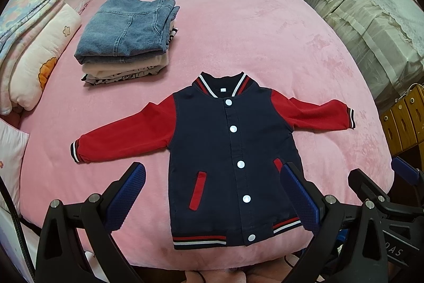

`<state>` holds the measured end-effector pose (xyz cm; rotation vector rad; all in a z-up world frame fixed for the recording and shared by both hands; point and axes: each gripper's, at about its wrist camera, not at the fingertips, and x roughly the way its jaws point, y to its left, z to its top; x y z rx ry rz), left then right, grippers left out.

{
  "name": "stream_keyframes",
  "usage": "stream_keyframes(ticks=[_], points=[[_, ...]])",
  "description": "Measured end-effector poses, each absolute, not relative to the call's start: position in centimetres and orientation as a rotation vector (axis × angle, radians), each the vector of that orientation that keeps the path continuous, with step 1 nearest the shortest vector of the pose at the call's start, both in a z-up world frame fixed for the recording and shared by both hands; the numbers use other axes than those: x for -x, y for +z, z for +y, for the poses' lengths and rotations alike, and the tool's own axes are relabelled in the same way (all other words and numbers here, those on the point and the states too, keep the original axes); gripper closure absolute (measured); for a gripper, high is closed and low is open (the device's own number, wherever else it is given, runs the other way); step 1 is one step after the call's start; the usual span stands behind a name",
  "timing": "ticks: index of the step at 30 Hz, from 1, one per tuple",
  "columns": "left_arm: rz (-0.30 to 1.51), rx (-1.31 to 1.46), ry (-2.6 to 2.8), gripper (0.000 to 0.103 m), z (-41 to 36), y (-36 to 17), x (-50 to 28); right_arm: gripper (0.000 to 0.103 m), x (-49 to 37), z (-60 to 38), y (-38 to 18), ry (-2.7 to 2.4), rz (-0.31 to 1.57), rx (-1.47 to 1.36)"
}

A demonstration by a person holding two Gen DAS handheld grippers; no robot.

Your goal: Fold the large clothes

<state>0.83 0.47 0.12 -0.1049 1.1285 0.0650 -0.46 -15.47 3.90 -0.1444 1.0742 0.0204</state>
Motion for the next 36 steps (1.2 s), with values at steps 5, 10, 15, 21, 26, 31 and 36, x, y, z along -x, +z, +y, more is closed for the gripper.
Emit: stream_keyframes(ticks=[5,10,15,21,26,31,36], points=[[1.121,0.098,0.052,0.003,0.5,0.2,-0.8,0.006,0.7,-15.4,3.9,0.026,1.075,0.138],[1.109,0.085,0.039,0.002,0.2,0.4,-0.8,0.006,1.0,-15.3,4.0,0.016,1.066,0.133],[1.095,0.084,0.032,0.003,0.1,1.0,-1.0,0.006,1.3,-15.9,4.3,-0.011,1.059,0.126],[1.084,0.059,0.010,0.002,-1.0,1.7,-1.4,0.006,1.8,-17.6,5.1,-0.053,1.049,0.101],[1.081,0.029,-0.013,0.002,-2.5,2.1,-1.8,0.006,1.8,-18.8,5.4,-0.072,1.040,0.082],[1.095,0.024,-0.040,0.002,-3.9,2.3,-2.5,0.006,1.0,-20.3,5.2,-0.062,1.038,0.056],[1.078,0.025,-0.028,0.002,-5.5,2.5,-3.7,0.006,-0.9,-21.6,4.6,-0.014,1.046,0.037]])
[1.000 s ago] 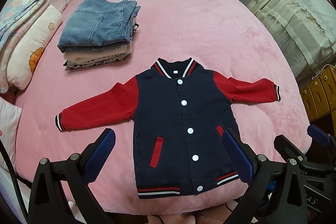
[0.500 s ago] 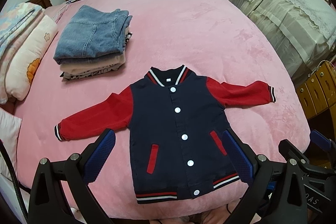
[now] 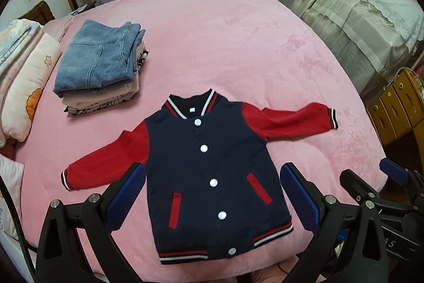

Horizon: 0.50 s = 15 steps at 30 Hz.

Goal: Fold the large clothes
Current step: 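Reach the right gripper to the red sleeve cuff and close on it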

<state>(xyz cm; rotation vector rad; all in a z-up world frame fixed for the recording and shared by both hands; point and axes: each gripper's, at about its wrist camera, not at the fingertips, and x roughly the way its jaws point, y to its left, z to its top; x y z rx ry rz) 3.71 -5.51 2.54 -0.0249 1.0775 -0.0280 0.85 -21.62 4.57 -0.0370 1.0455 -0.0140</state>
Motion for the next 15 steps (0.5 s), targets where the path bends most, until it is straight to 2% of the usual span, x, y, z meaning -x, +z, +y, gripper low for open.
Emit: stream_keyframes(ticks=[4,15], points=[[1.069,0.050,-0.036,0.002,-7.2,2.4,-5.3,0.007,-3.4,-23.8,3.9,0.037,1.068,0.005],[1.052,0.158,0.003,0.002,-13.2,-0.7,-12.8,0.018,-10.8,-32.3,-0.8,0.111,1.169,0.001]])
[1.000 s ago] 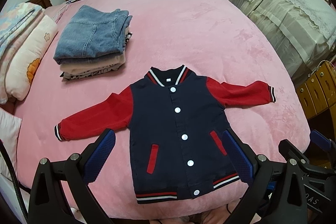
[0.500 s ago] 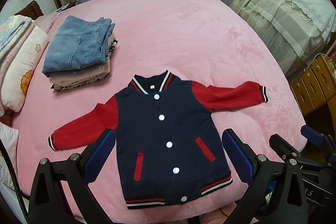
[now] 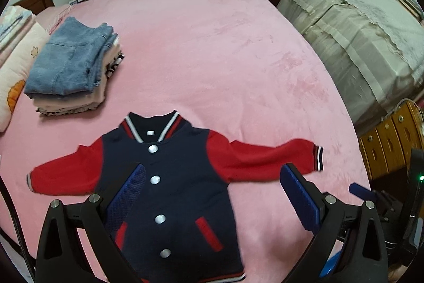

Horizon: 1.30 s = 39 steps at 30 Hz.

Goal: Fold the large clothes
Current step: 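Reach the right gripper to the red sleeve cuff and close on it, then carry the held red sleeve across the jacket body toward the left gripper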

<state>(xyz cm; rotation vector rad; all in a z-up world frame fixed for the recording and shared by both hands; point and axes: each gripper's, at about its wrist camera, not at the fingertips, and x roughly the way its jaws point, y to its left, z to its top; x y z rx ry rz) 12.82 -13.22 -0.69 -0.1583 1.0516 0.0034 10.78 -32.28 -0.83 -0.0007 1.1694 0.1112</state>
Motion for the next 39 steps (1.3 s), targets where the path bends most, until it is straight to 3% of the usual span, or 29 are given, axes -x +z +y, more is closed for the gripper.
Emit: stream_keyframes(ticks=[4,13,25,26,28,29,32,39], points=[[1.055,0.158,0.044,0.002,-14.9,-3.1,-16.0,0.025,-14.3,-36.8,-3.8,0.103,1.229,-0.031],[1.098,0.205,0.114,0.005,-16.7,-9.4,-21.9,0.026,-21.2,-45.4,-9.7,0.032,1.285,-0.105],[1.185,0.148,0.120,0.006,-19.2,-15.1,-23.8,0.029,-24.0,-47.4,-16.1,0.049,1.353,-0.155],[1.203,0.143,0.117,0.006,-19.4,-15.6,-23.7,0.032,-23.9,-47.2,-16.1,0.053,1.347,-0.144],[1.228,0.143,0.111,0.006,-19.5,-16.1,-23.4,0.050,-23.7,-46.5,-16.1,0.086,1.339,-0.127],[1.237,0.145,0.108,0.006,-19.5,-16.3,-23.2,0.070,-23.7,-46.3,-16.1,0.109,1.338,-0.131],[1.252,0.145,0.102,0.006,-19.4,-16.4,-22.6,0.086,-23.6,-45.4,-15.7,0.151,1.344,-0.131],[1.214,0.140,0.086,0.006,-16.8,-13.8,-20.3,0.090,-22.3,-43.2,-10.3,0.204,1.270,-0.157]])
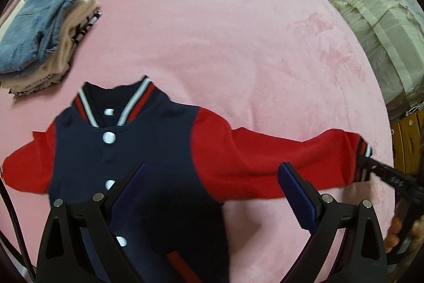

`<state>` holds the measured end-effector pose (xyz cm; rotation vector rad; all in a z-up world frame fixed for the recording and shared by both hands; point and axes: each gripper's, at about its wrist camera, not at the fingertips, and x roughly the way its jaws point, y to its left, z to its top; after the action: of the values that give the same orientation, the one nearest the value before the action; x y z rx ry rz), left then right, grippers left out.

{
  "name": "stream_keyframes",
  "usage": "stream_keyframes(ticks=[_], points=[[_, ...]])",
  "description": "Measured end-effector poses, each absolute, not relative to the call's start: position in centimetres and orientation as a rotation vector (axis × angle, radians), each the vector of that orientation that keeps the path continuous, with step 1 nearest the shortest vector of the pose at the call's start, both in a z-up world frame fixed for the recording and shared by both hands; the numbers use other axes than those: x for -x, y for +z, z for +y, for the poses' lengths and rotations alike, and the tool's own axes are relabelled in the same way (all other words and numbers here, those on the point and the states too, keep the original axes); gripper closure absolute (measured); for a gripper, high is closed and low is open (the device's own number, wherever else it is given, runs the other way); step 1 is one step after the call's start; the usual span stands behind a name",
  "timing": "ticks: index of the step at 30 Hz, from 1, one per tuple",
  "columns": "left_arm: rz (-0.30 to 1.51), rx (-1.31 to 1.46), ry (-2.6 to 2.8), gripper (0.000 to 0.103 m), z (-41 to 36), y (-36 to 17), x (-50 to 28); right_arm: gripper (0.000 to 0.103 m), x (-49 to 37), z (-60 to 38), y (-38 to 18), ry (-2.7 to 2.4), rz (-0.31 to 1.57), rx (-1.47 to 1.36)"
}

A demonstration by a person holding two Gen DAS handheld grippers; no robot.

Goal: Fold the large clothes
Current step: 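Carry the held red sleeve across the jacket body toward the left gripper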

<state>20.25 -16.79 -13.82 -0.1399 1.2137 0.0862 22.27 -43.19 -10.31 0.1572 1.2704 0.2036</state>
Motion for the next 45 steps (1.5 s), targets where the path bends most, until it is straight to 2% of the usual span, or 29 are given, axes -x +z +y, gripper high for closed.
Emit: stream_keyframes(ticks=[7,12,14,19,21,27,31,35,36,40,45], points=[[1.182,0.154,0.080,0.006,-11.6,-11.6,-17.3,0.090,-19.0,-35.2,-2.8,0.372,1.161,-0.172],[1.168,0.180,0.081,0.006,-6.1,-10.7,-15.7,0.090,-17.9,-26.0,-1.1,0.487,1.125,-0.147],[1.164,0.181,0.088,0.006,-3.9,-10.8,-15.3,0.090,-17.5,-21.8,-1.8,0.523,1.128,-0.109],[1.186,0.204,0.089,0.006,1.2,-12.3,-14.9,0.083,-17.2,-13.4,-7.6,0.524,1.196,0.001],[1.201,0.218,0.076,0.006,2.5,-13.2,-15.0,0.079,-17.2,-11.9,-9.7,0.512,1.243,0.014],[1.249,0.284,-0.008,0.006,3.6,-16.4,-15.6,0.079,-15.9,-12.3,-12.5,0.482,1.315,-0.048],[1.273,0.337,-0.085,0.021,2.6,-18.4,-15.8,0.079,-14.7,-14.6,-12.7,0.452,1.333,-0.042],[1.272,0.374,-0.131,0.024,1.4,-20.3,-16.2,0.079,-14.0,-16.2,-13.3,0.423,1.357,-0.046],[1.269,0.372,-0.141,0.028,1.0,-20.6,-16.3,0.079,-13.9,-16.4,-13.5,0.416,1.361,-0.046],[1.275,0.365,-0.179,0.056,0.1,-22.2,-17.1,0.079,-13.7,-17.3,-14.1,0.404,1.377,-0.066],[1.273,0.337,-0.200,0.058,-0.9,-23.2,-18.3,0.079,-13.6,-18.0,-14.7,0.407,1.381,-0.083]])
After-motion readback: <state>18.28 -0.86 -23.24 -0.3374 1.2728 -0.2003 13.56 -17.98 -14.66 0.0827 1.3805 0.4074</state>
